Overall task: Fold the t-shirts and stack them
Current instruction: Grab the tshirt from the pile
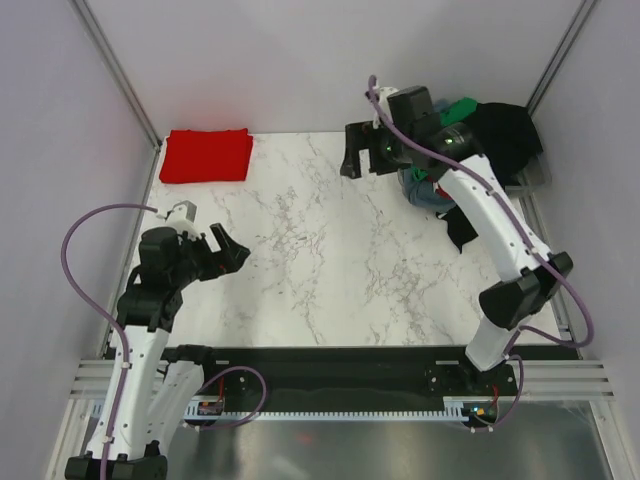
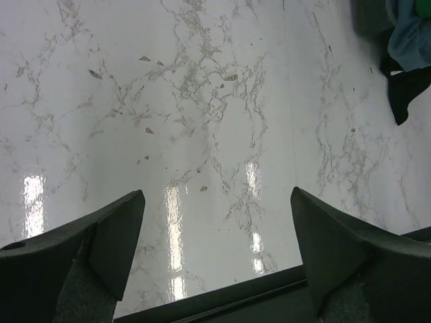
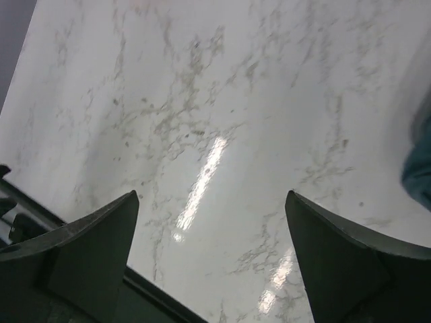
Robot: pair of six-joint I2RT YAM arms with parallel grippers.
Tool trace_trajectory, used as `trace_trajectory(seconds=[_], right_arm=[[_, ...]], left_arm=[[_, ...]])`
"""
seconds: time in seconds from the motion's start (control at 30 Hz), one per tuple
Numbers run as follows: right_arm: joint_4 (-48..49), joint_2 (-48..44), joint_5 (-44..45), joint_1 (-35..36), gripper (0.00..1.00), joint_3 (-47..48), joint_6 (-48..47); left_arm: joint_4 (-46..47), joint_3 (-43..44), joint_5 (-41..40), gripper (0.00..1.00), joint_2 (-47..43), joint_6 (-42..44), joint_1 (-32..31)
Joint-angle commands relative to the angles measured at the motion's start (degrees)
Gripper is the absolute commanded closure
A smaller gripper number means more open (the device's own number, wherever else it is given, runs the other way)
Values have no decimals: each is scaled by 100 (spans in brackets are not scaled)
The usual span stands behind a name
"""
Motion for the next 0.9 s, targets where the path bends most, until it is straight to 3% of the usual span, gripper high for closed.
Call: trace_trajectory(seconds=[0.0,0.07,0.13,0.2,0.4,0.63,0.87], right_arm=[[136,-700,1873,-130,2,237,186],[417,-867,2143,-480,2,-97,466],[514,-868,1278,-1215,2,-247,687],[401,-641,948,-1640,2,-195,959],[303,80,1113,-2475,2,244,820],[251,1100,1534,-2872,4,1017,592],[224,1724,1887,-2908,5,1115,468]], left_arm=[[-56,231,-142,4,-106,-2,-20],[-118,310,-309,4,-176,-20,-20],[-232,354,-414,4,-308,-37,-20],[-285,346,-598,3,-414,-133,-29],[-250,240,-845,2,-502,-239,-29],[-285,222,-1127,3,-458,-292,-29],[-276,214,-1162,4,-475,-292,-29]])
